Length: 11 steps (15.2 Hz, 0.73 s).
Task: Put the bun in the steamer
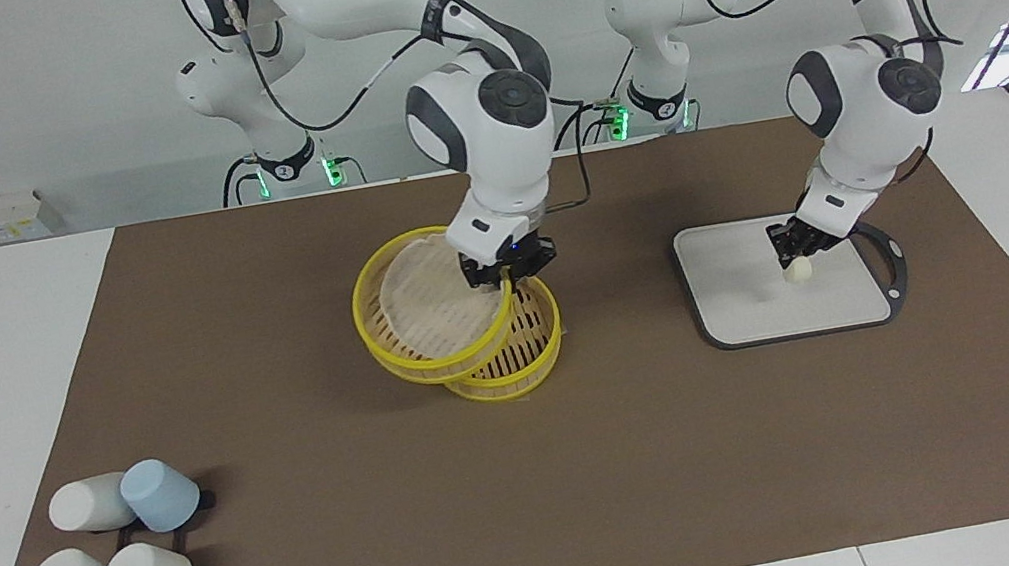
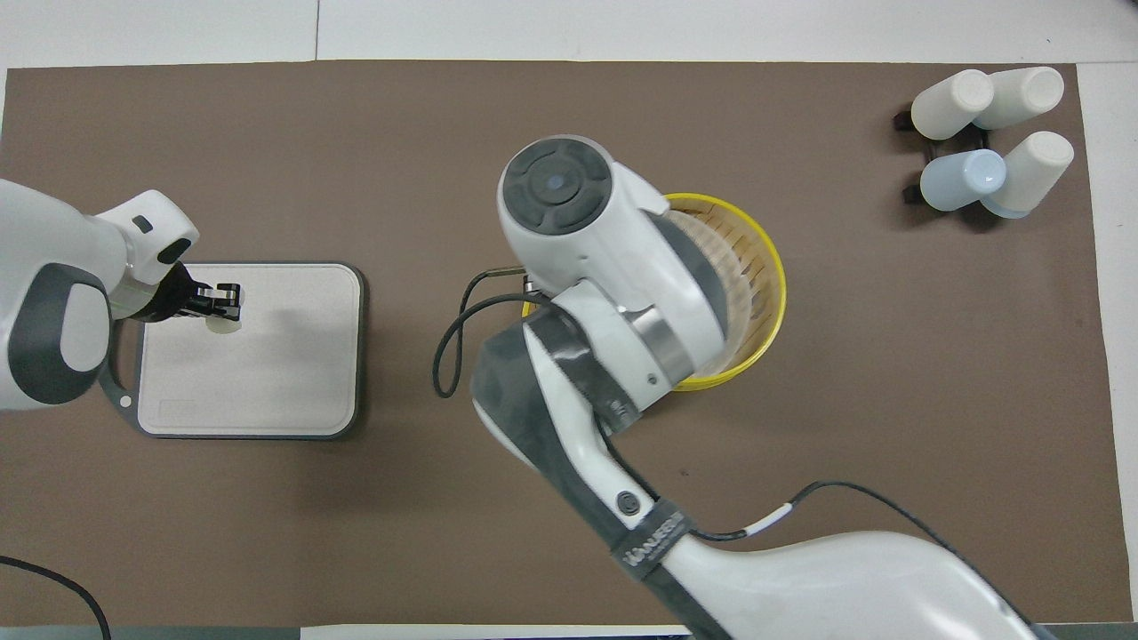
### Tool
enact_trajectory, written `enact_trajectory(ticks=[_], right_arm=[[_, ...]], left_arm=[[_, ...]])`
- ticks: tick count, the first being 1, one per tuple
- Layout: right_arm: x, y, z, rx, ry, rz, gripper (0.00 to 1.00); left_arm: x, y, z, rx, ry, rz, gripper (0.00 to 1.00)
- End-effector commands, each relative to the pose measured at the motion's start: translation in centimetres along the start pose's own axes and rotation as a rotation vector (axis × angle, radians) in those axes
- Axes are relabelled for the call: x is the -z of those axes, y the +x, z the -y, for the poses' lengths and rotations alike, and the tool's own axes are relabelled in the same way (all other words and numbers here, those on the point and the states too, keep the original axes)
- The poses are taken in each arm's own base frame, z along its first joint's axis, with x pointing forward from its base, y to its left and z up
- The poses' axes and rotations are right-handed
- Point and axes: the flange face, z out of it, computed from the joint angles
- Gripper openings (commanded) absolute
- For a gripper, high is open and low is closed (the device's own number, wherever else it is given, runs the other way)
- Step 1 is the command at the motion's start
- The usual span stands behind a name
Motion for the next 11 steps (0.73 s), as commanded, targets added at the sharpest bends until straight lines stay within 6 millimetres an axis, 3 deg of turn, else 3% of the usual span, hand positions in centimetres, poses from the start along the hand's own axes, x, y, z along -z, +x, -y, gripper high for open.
enact_trajectory(ticks=[1, 3, 7, 8, 11], right_arm=[[4.6, 0.4, -9.6, 0.09, 0.023, 0.055, 0.0], [4.7, 0.7, -16.5, 0.146, 0.026, 0.11, 0.0], [3.4, -0.3, -30.5, 0.236, 0.069, 0.149, 0.0], [2.8, -0.8, -33.9, 0.262, 0.06, 0.157, 0.0], [0.9, -2.2, -40.7, 0.298, 0.078, 0.149, 0.0]], left_arm=[[5.0, 3.4, -7.2, 0.12, -0.023, 0.008, 0.18], [6.4, 4.1, -15.4, 0.245, -0.031, -0.034, 0.18], [5.1, 0.3, -30.6, 0.233, -0.076, -0.109, 0.19], [3.7, -1.0, -33.3, 0.23, -0.087, -0.123, 0.19], [-0.9, -3.0, -38.6, 0.196, -0.096, -0.137, 0.2]])
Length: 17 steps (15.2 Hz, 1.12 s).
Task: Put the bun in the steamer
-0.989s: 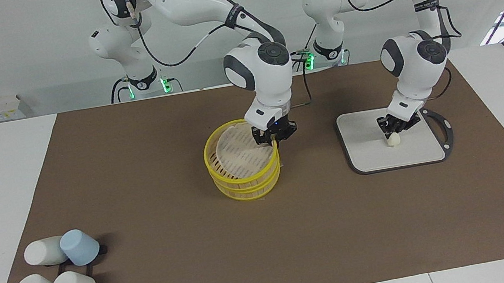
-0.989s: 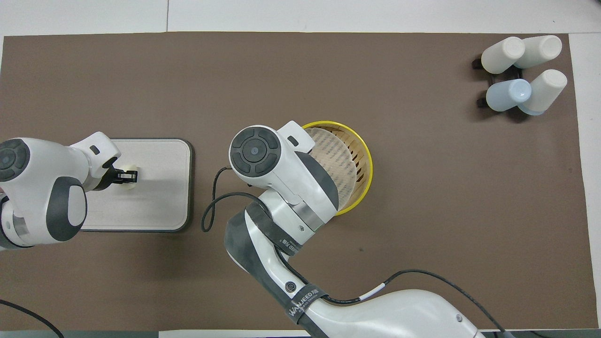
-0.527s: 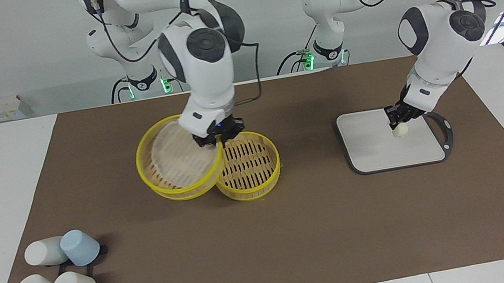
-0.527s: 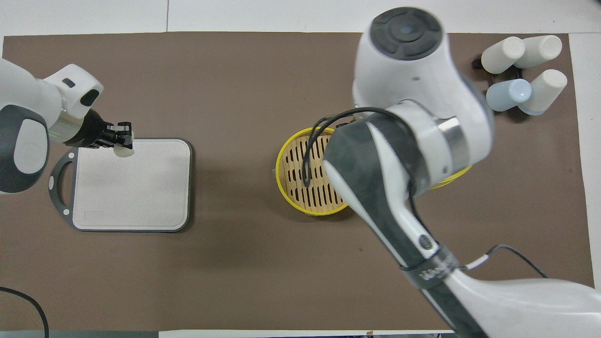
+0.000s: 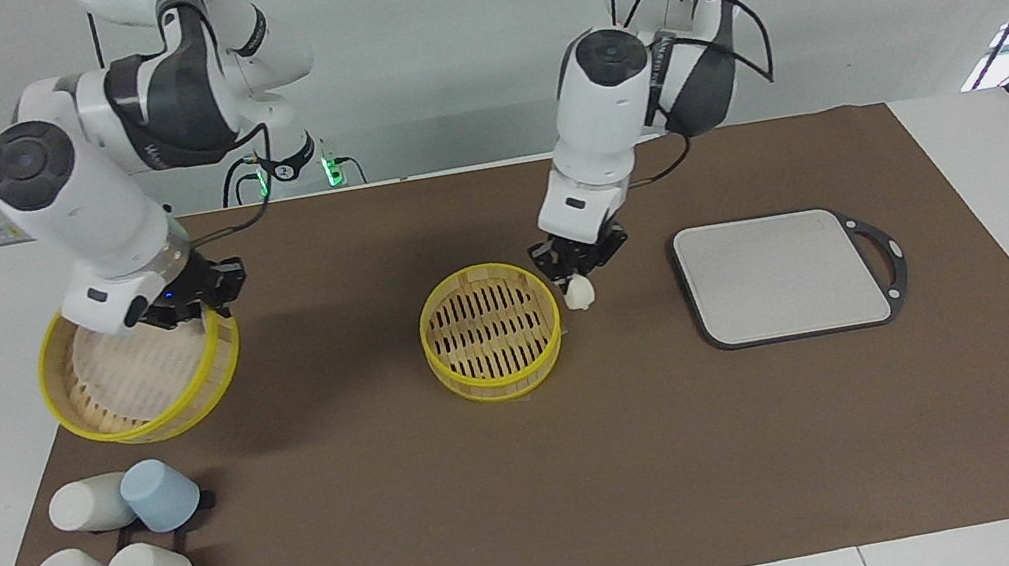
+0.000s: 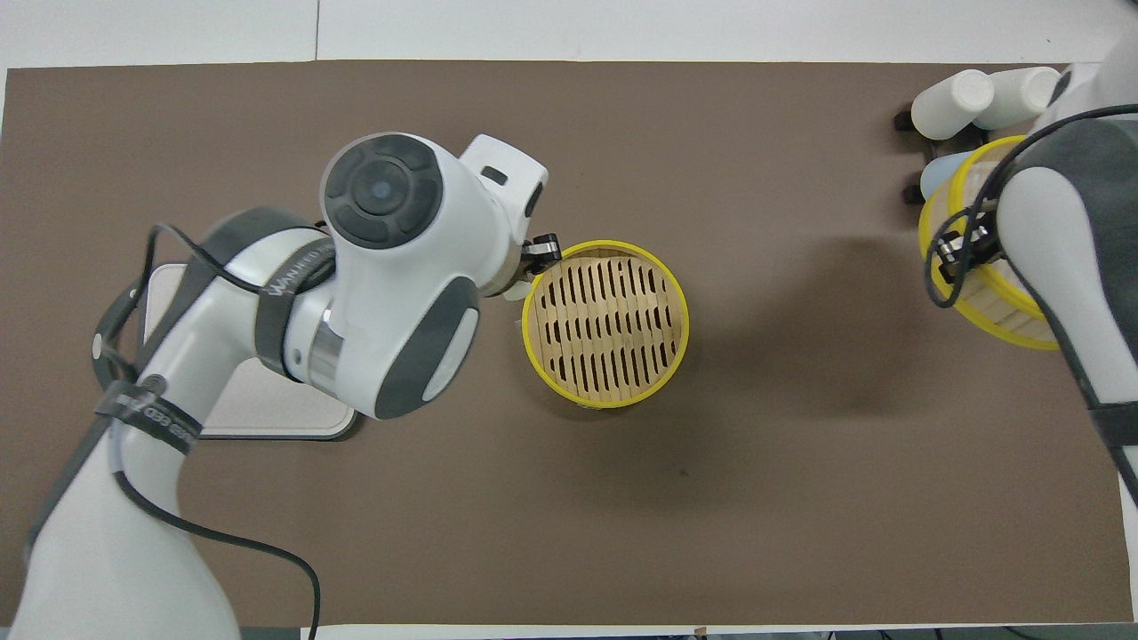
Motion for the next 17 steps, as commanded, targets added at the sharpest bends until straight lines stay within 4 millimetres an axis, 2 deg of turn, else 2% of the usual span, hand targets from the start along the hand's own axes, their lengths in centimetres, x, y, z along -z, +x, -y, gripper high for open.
enact_trajectory(ticks=[1, 2, 4, 6, 7, 8, 9, 11, 12, 14, 15, 16, 17], right_arm=[[-1.7, -3.3, -3.2, 0.055, -0.002, -0.026, 0.0], [-2.3, -3.6, -3.8, 0.069, -0.002, -0.034, 0.0], [-2.9, -3.8, -3.8, 0.075, -0.004, -0.041, 0.0], [-3.0, -3.8, -3.5, 0.075, -0.005, -0.042, 0.0], [-3.0, -3.8, -3.5, 0.075, -0.005, -0.042, 0.0], [-3.0, -3.7, -3.4, 0.076, -0.006, -0.044, 0.0], [-3.0, -3.7, -3.4, 0.075, -0.007, -0.044, 0.0], [-3.0, -3.6, -3.1, 0.073, -0.007, -0.044, 0.0], [-3.0, -3.6, -3.0, 0.075, -0.008, -0.043, 0.0], [-3.0, -3.5, -3.0, 0.075, -0.009, -0.045, 0.0], [-2.7, -3.3, -2.4, 0.076, -0.012, -0.049, 0.0], [-2.1, -2.5, -0.8, 0.055, -0.02, -0.058, 0.0], [-1.6, -1.4, 2.3, 0.031, -0.03, -0.065, 0.0]], left_arm=[[-5.3, -1.4, -2.1, -0.004, 0.005, -0.01, 0.21], [-8.1, -2.4, -3.4, -0.029, 0.021, -0.017, 0.22], [-10.3, -3.1, -3.4, -0.036, 0.021, -0.039, 0.22], [-11.6, -3.4, -3.6, -0.042, 0.008, -0.053, 0.23], [-12.7, -4.3, -4.1, -0.049, 0.014, -0.046, 0.24], [-12.8, -4.3, -4.1, -0.043, 0.011, -0.048, 0.32], [-13.0, -4.4, -3.9, -0.043, 0.014, -0.046, 0.48], [-13.1, -4.5, -3.9, -0.026, 0.022, -0.038, 0.9], [-13.0, -4.4, -3.8, -0.014, 0.022, -0.038, 1.0], [-11.7, -4.2, -3.3, -0.009, 0.036, -0.026, 1.0], [-9.5, -3.9, -2.7, -0.006, 0.044, -0.018, 1.0], [-7.2, -2.7, -1.2, 0.019, 0.054, -0.011, 1.0], [-3.9, -0.9, 1.3, 0.047, 0.059, -0.013, 1.0]])
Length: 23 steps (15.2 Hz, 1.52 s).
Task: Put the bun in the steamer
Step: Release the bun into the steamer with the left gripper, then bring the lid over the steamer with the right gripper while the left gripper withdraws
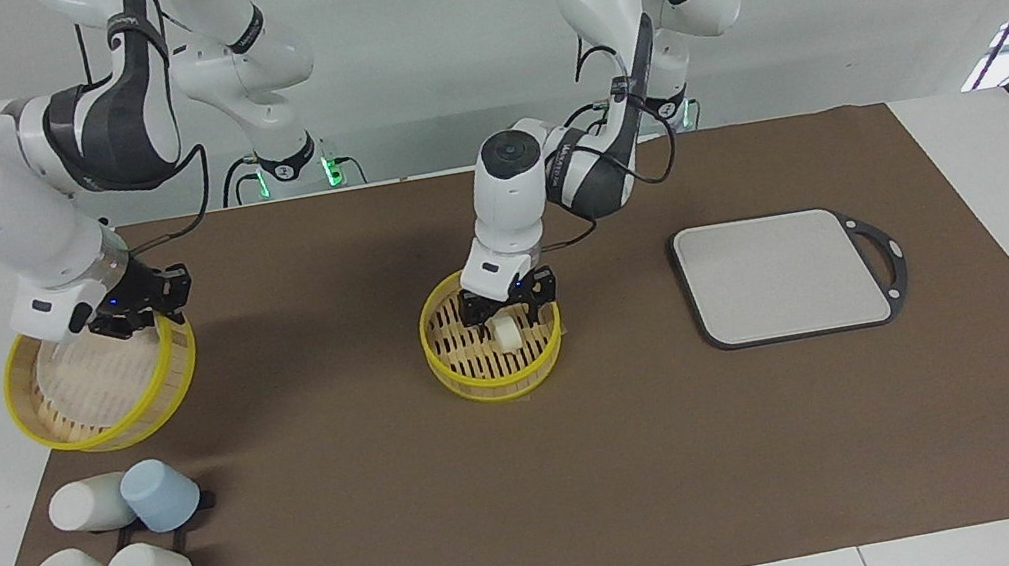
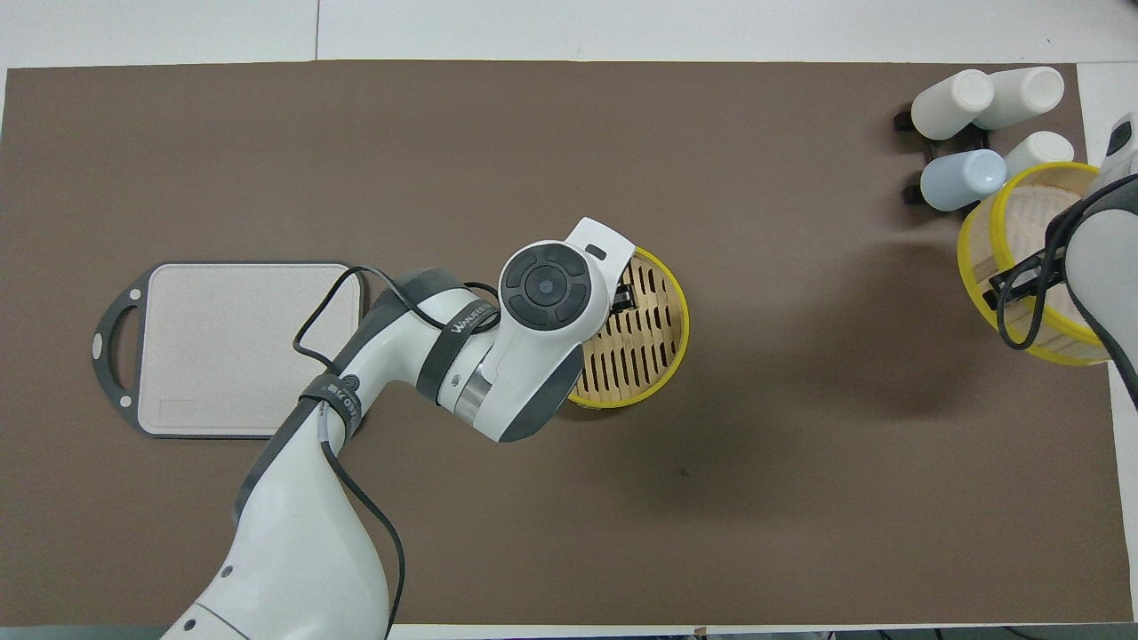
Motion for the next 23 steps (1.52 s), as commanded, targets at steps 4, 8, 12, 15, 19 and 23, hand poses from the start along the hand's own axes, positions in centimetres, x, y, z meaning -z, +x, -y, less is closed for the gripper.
enact_trajectory(ticks=[4, 8, 12, 15, 19, 23], right_arm=[[2.8, 5.1, 15.0, -0.146, -0.062, -0.122, 0.0], [1.9, 10.3, 29.0, -0.271, -0.031, -0.174, 0.0], [-2.8, 14.6, 40.0, -0.341, -0.021, -0.252, 0.0], [-5.8, 15.2, 43.2, -0.324, -0.025, -0.257, 0.0], [-8.5, 14.8, 44.8, -0.316, -0.022, -0.27, 0.0], [-9.6, 14.4, 46.5, -0.324, -0.013, -0.274, 0.0]], left_arm=[[16.2, 8.0, 16.7, 0.067, 0.062, 0.031, 1.0], [21.6, 11.8, 30.8, 0.019, 0.073, 0.056, 1.0], [24.7, 11.9, 38.2, -0.09, 0.073, 0.079, 1.0], [26.4, 11.1, 40.0, -0.075, 0.076, 0.086, 1.0], [26.5, 10.9, 40.1, -0.074, 0.079, 0.091, 1.0], [26.3, 10.6, 39.1, -0.142, 0.161, 0.096, 1.0]])
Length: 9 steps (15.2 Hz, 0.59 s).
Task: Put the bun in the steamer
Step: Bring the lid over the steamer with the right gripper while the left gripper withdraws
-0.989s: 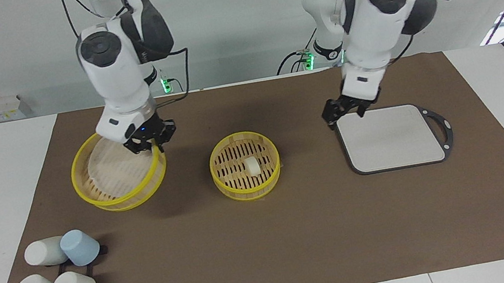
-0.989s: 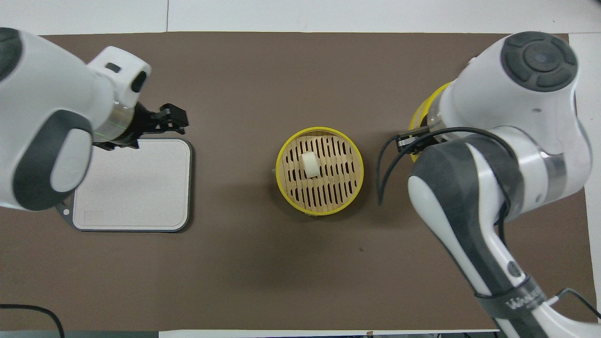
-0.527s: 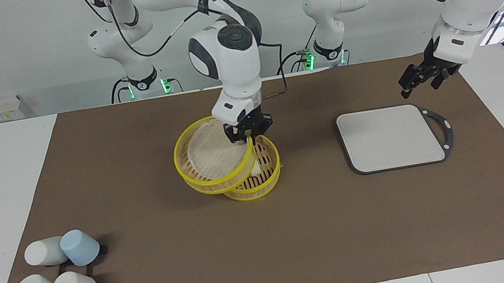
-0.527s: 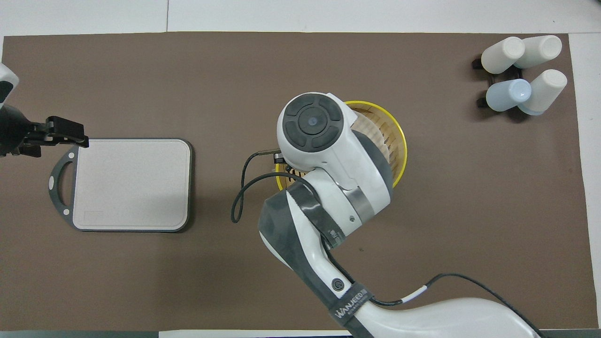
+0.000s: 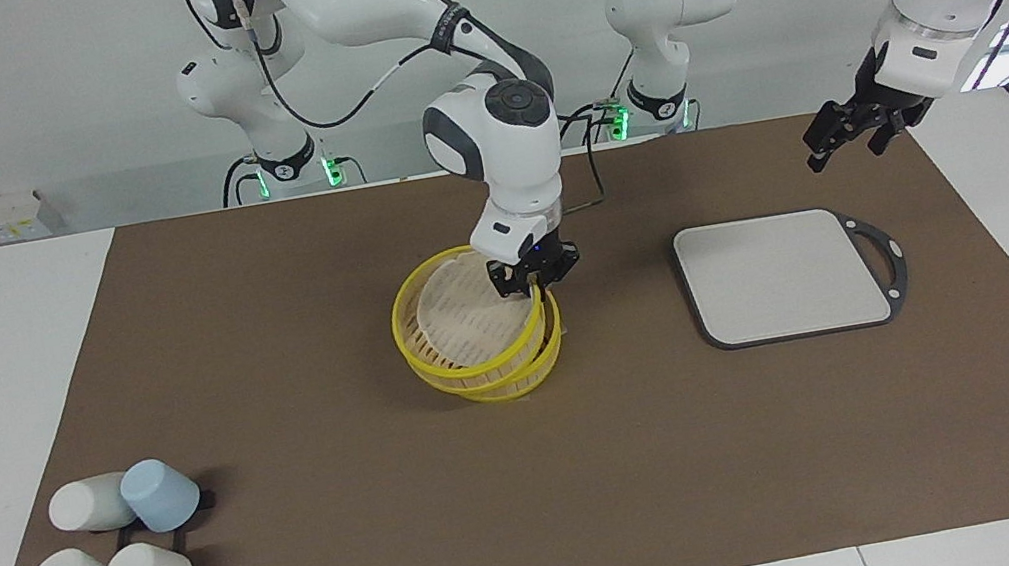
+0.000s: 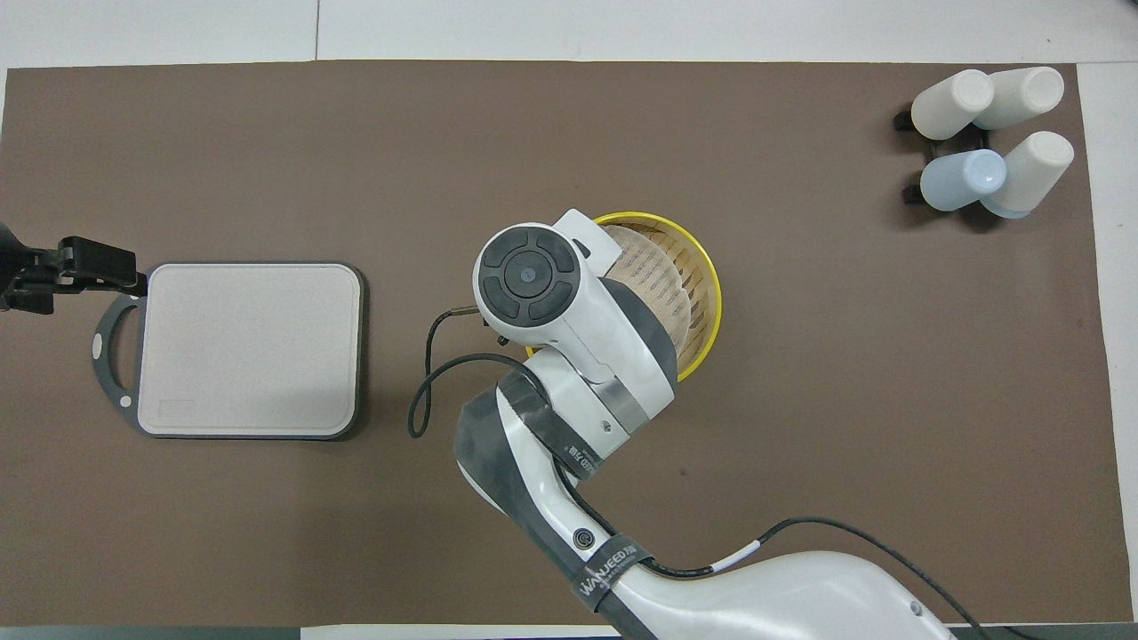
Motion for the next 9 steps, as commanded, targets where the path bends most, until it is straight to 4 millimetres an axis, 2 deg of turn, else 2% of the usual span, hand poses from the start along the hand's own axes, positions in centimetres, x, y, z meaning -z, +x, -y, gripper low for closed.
enact_trajectory(ticks=[1, 4, 5, 6, 7, 9], right_arm=[[-0.1, -0.5, 0.0, -0.023, 0.016, -0.003, 0.0], [-0.5, -1.3, 0.6, -0.019, 0.017, 0.0, 0.0], [-0.5, -1.4, 0.8, -0.026, 0.017, 0.0, 0.0], [-0.7, -1.9, 1.6, -0.024, 0.02, -0.004, 0.0], [-1.2, -2.7, 2.7, -0.026, 0.021, -0.004, 0.0], [-1.7, -2.9, 3.0, -0.025, 0.012, -0.001, 0.0]], left_arm=[[0.0, -0.6, -0.7, -0.1, 0.09, 0.01, 1.0], [0.6, -0.2, -0.7, -0.104, 0.087, 0.009, 1.0], [0.4, 0.0, -0.6, -0.101, 0.088, 0.015, 1.0], [-0.6, 0.5, -0.6, -0.1, 0.088, 0.042, 1.0], [0.7, 0.6, -0.7, -0.099, 0.082, 0.028, 1.0], [1.8, 0.5, -0.7, -0.087, 0.024, 0.019, 1.0]])
